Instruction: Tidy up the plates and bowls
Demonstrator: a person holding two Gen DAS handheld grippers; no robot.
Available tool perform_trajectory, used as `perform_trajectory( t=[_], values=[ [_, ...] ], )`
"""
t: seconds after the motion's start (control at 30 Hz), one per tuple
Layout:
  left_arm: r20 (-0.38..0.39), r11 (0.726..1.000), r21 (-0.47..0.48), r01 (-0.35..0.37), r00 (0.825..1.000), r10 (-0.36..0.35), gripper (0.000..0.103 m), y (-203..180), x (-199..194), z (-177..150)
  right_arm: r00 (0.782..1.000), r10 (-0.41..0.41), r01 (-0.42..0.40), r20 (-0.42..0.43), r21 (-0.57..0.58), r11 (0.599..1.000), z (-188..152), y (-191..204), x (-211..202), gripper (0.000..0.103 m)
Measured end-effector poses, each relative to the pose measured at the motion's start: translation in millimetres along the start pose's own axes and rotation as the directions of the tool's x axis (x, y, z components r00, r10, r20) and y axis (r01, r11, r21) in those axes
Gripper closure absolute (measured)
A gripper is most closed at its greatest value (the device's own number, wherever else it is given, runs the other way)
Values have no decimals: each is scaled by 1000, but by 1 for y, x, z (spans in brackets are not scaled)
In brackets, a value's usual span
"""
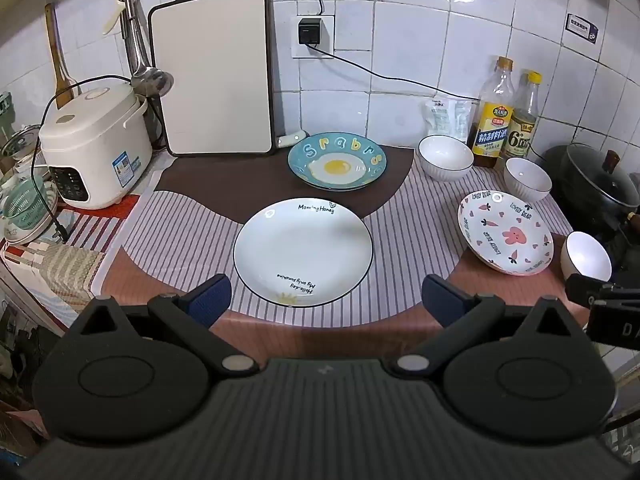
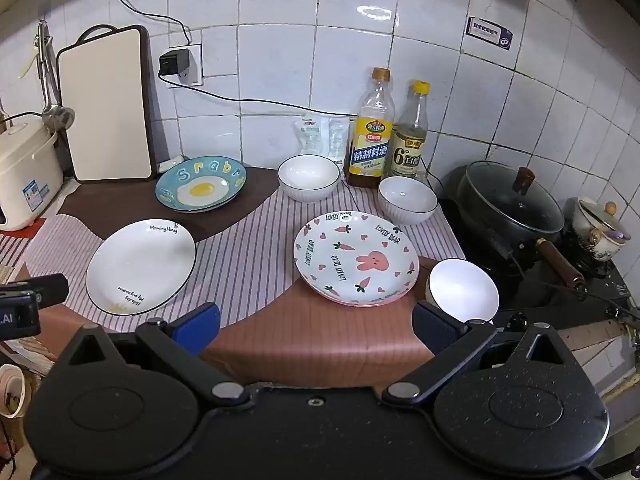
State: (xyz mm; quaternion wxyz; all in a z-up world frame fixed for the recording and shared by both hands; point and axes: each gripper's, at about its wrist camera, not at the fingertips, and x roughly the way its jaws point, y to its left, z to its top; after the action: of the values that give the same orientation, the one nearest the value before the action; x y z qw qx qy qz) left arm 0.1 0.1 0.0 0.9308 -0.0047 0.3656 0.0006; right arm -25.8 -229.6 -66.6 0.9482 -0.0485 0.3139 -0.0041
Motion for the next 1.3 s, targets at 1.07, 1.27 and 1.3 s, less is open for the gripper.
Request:
perform_trajectory(
  t=[1.07, 1.27, 1.3],
  values=[
    [19, 1000, -1, 17, 1000, -17, 3, -1, 0, -2, 1000, -6, 6, -18, -2, 1000, -5, -3, 2, 0],
    [14, 1000, 1, 14, 1000, -14, 2, 0, 1, -2, 1000, -9, 9, -27, -6, 1000, -3, -2, 4, 0],
    [13, 1000, 1, 14, 1000, -14, 2, 0, 2, -3, 1000, -8, 8, -28, -6, 1000, -3, -2, 4, 0]
  ],
)
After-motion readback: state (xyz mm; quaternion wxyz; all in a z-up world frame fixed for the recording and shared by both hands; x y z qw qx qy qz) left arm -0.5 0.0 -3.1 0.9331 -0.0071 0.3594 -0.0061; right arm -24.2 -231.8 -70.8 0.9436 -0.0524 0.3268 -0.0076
